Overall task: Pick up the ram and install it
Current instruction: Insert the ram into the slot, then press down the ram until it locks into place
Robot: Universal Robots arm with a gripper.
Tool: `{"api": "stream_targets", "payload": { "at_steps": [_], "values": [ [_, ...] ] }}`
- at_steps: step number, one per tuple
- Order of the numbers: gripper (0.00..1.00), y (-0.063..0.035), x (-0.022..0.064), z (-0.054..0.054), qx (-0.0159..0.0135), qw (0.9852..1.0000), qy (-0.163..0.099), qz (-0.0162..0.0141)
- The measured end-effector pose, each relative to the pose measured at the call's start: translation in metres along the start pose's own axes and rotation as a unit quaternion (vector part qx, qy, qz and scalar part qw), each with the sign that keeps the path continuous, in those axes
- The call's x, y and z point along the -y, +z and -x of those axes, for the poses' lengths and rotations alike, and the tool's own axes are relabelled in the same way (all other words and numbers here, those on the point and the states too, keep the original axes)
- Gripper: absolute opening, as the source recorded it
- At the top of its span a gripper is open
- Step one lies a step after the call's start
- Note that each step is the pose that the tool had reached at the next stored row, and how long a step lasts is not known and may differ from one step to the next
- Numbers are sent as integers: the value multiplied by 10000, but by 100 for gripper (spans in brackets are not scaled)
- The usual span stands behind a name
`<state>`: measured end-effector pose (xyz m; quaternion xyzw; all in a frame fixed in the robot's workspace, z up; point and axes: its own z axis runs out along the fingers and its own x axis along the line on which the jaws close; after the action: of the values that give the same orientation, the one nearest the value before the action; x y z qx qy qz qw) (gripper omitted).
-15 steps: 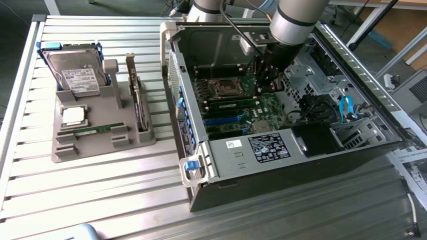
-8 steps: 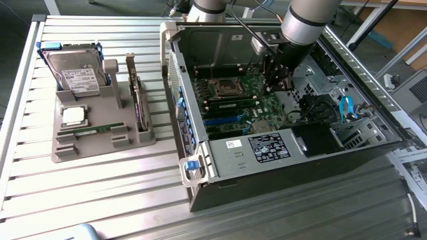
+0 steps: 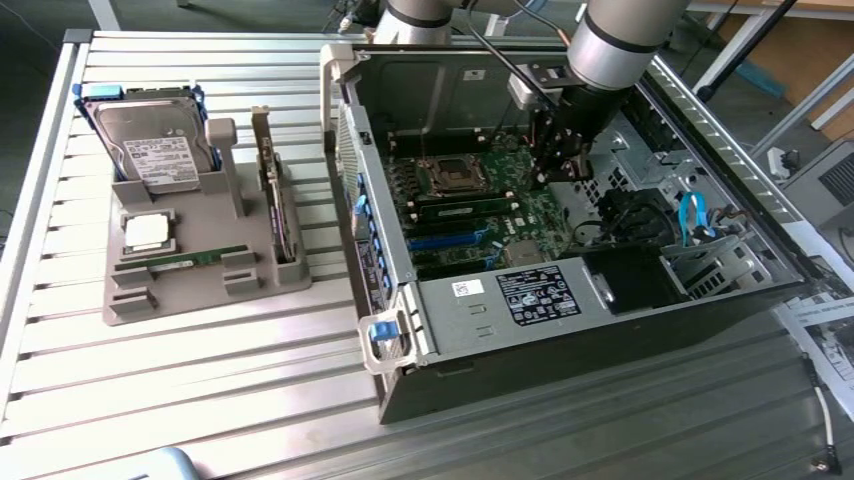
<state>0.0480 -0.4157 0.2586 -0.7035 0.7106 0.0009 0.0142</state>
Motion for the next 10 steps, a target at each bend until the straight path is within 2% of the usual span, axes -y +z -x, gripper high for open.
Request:
{"api": "stream_targets", "payload": {
  "at_steps": [10],
  "values": [
    [11,1,-4,0,1,10000,0,0]
  ]
}}
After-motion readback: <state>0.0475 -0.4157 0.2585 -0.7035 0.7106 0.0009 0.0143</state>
